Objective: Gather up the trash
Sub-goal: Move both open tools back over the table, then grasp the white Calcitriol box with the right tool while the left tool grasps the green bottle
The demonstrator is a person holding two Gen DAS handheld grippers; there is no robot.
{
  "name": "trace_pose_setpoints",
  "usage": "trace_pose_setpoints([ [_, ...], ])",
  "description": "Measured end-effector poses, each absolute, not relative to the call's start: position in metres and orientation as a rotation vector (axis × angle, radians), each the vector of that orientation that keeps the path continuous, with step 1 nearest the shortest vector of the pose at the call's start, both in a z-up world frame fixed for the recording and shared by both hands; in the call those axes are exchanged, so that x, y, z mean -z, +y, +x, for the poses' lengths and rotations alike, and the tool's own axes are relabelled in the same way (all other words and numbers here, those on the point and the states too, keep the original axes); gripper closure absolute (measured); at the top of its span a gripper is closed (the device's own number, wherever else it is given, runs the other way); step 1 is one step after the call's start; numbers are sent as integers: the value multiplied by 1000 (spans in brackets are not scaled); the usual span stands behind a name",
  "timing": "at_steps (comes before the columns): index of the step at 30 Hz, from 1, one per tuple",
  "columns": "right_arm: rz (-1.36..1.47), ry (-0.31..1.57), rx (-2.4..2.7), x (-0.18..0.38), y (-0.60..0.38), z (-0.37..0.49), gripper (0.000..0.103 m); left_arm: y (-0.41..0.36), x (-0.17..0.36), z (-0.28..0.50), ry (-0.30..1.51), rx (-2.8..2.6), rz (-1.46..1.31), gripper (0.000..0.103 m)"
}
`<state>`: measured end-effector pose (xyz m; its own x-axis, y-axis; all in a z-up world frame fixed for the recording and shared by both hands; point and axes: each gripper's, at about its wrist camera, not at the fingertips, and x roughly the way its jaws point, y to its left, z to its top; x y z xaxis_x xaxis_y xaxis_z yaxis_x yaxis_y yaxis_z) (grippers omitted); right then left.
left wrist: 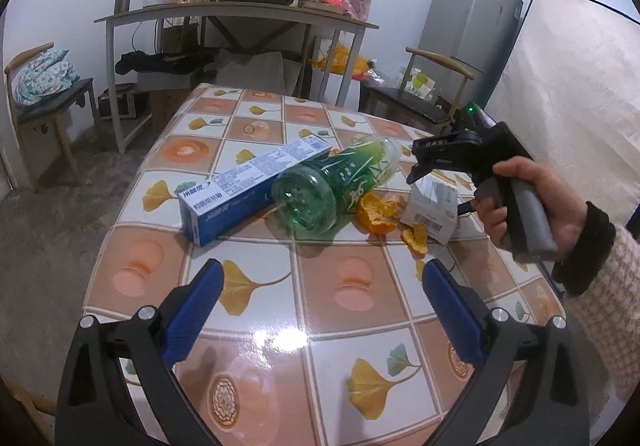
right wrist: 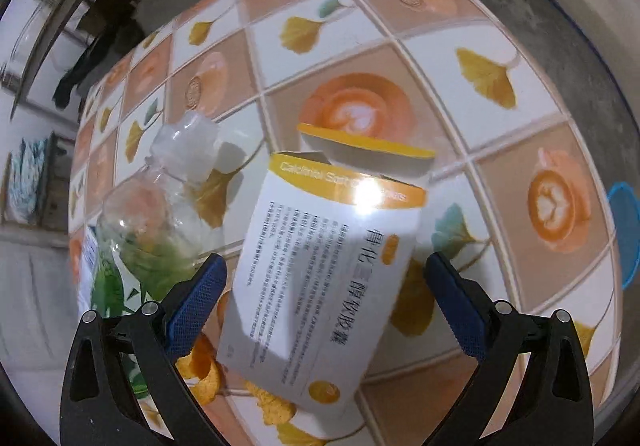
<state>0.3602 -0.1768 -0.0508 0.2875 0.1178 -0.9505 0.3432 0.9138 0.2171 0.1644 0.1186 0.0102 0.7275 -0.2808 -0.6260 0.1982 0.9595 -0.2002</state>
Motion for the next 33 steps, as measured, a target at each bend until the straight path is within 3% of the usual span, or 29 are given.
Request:
trace_pose_setpoints([
  [8,299,1228,48,46,-185,331,20,111,-19,178,689,268,-81,6],
  [20,154,1185,-134,41,-223,255,22,50,-35,246,725,418,115,6],
  [28,163,1160,-203,43,-229,231,22,-11,-22,331,885,453,386,7],
  [33,164,1149,-210,42,-229,229,22,-27,8,368,1041,416,496,16],
])
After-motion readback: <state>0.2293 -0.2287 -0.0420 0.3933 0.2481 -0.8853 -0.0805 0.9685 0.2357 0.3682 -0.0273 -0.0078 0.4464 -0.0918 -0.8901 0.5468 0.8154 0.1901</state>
